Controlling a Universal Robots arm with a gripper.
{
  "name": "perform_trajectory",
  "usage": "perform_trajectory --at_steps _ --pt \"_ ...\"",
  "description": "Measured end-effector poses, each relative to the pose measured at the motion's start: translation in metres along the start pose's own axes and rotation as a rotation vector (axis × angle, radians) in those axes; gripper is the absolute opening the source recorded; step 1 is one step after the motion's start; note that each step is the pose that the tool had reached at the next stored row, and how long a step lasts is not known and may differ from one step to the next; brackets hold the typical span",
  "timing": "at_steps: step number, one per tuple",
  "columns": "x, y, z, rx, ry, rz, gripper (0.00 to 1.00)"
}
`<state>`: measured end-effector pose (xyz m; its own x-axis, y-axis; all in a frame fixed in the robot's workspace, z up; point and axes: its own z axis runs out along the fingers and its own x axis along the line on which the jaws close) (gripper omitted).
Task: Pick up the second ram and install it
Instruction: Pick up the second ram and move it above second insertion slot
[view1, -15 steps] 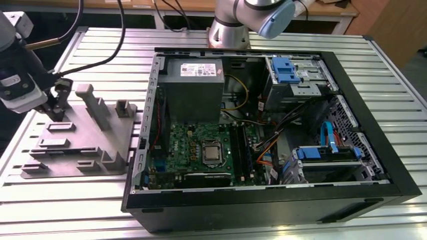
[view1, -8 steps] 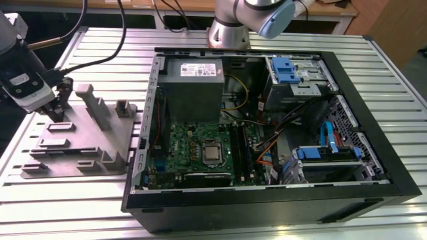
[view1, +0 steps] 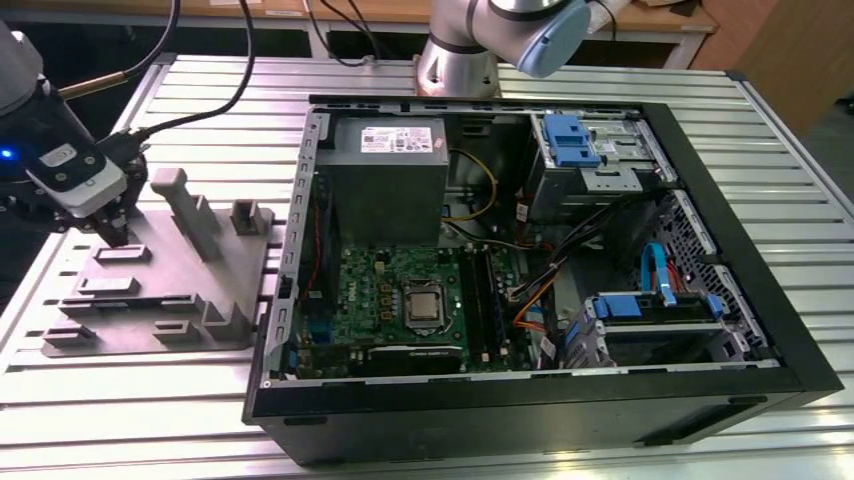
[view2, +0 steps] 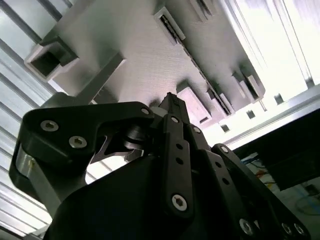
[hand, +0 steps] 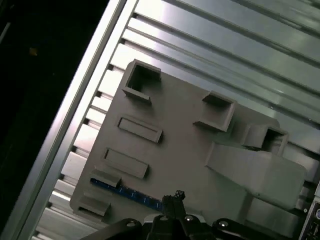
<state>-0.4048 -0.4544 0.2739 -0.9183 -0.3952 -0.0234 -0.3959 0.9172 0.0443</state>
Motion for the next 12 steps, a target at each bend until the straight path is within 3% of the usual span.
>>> perform_trajectory --at_steps 12 --pt "0.0001 -0.0002 0.005 -0.0051 0.0096 -0.217 0.1"
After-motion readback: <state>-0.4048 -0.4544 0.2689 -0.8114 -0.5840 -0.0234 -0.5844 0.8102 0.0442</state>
